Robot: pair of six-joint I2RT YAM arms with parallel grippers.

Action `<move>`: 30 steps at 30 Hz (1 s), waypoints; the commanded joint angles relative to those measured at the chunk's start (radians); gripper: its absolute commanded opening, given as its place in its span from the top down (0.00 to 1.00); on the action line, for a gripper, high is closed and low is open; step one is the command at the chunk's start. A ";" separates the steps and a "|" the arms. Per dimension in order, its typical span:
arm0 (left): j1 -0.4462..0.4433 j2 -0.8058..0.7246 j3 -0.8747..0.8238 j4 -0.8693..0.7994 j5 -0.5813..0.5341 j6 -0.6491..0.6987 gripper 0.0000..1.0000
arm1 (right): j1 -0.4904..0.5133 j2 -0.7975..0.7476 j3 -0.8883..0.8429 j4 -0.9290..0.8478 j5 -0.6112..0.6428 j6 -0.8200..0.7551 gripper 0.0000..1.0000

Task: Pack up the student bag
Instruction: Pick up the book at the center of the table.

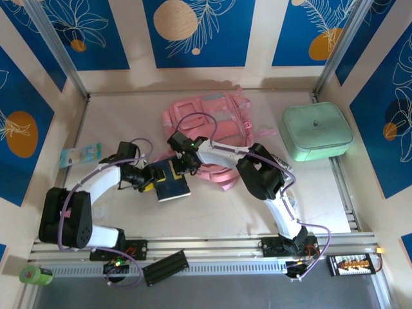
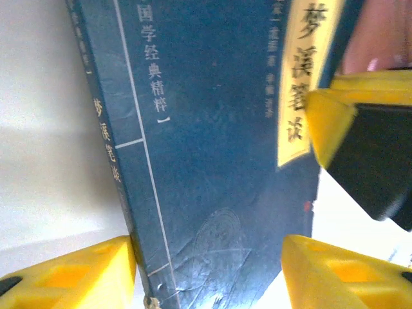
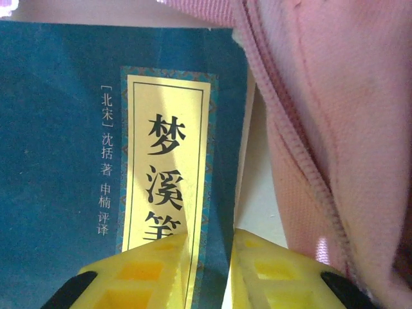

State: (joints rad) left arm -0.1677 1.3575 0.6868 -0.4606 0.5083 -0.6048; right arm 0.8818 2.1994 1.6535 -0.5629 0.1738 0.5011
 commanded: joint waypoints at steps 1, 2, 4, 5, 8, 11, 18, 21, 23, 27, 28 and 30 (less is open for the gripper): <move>-0.002 -0.053 0.037 0.098 0.135 -0.026 0.42 | 0.008 0.079 -0.056 -0.038 -0.003 -0.003 0.78; -0.002 -0.063 0.042 0.089 0.134 -0.031 0.43 | 0.006 0.078 -0.059 -0.038 0.000 -0.002 0.78; -0.002 -0.073 0.045 0.076 0.123 -0.041 0.44 | 0.004 0.077 -0.067 -0.036 0.005 0.000 0.78; -0.001 -0.074 0.045 0.074 0.119 -0.042 0.45 | 0.002 0.077 -0.069 -0.036 0.006 0.000 0.78; -0.002 -0.055 0.045 0.064 0.098 -0.058 0.50 | -0.001 0.077 -0.075 -0.034 0.012 0.003 0.78; -0.001 -0.035 0.027 0.112 0.086 -0.118 0.58 | -0.001 0.077 -0.080 -0.036 0.027 0.001 0.79; -0.002 -0.011 -0.031 0.227 0.042 -0.241 0.63 | -0.003 0.086 -0.089 -0.043 0.043 0.002 0.80; -0.001 -0.001 -0.050 0.281 0.051 -0.287 0.65 | -0.006 0.087 -0.094 -0.040 0.038 0.001 0.80; -0.002 0.002 -0.059 0.314 0.055 -0.310 0.65 | -0.007 0.087 -0.094 -0.037 0.032 0.000 0.80; -0.002 0.013 -0.052 0.320 0.050 -0.314 0.65 | -0.009 0.084 -0.094 -0.032 0.020 -0.003 0.80; -0.002 0.015 -0.049 0.321 0.049 -0.314 0.68 | -0.009 0.082 -0.096 -0.030 0.016 -0.003 0.80; 0.000 0.016 -0.048 0.313 0.041 -0.313 0.71 | -0.010 0.074 -0.098 -0.027 0.011 -0.004 0.81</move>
State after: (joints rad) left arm -0.1650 1.3678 0.6250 -0.2203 0.5167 -0.9047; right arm 0.8707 2.1880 1.6215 -0.5201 0.1898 0.5022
